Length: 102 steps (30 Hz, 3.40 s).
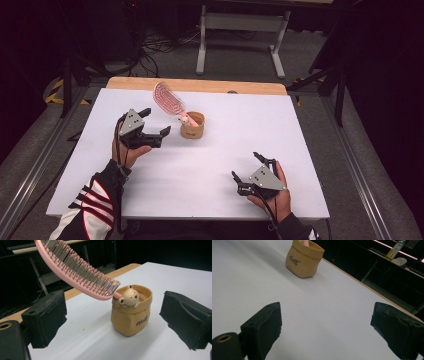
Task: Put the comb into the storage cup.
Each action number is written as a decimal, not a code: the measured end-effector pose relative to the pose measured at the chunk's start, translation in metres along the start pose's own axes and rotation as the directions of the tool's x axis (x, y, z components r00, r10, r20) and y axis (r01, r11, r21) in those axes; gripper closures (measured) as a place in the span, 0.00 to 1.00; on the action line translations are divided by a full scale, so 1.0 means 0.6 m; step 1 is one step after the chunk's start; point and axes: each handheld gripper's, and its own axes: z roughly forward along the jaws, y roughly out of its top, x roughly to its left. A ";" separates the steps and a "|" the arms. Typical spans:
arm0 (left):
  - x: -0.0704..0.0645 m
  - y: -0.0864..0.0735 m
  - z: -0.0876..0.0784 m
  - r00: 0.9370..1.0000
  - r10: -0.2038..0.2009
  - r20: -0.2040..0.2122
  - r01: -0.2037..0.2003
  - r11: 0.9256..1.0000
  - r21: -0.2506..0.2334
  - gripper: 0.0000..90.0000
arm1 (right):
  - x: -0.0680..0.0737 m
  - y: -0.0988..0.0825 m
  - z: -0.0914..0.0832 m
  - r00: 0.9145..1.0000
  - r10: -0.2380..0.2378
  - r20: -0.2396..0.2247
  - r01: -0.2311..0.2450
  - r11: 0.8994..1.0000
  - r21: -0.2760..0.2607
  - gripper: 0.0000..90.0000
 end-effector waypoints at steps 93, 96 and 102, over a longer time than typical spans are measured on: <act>-0.093 -0.008 -0.113 0.969 0.220 0.115 -0.220 0.975 -0.007 0.08 | 0.001 0.009 -0.009 1.000 -0.007 0.026 0.008 1.000 -0.025 0.12; -0.094 -0.010 -0.115 0.968 0.224 0.113 -0.225 0.974 -0.002 0.08 | 0.002 0.010 -0.009 1.000 -0.012 0.025 0.013 1.000 -0.026 0.12; -0.097 -0.017 -0.119 0.965 0.238 0.115 -0.240 0.971 0.009 0.08 | 0.004 0.011 -0.009 1.000 -0.016 0.023 0.016 1.000 -0.026 0.12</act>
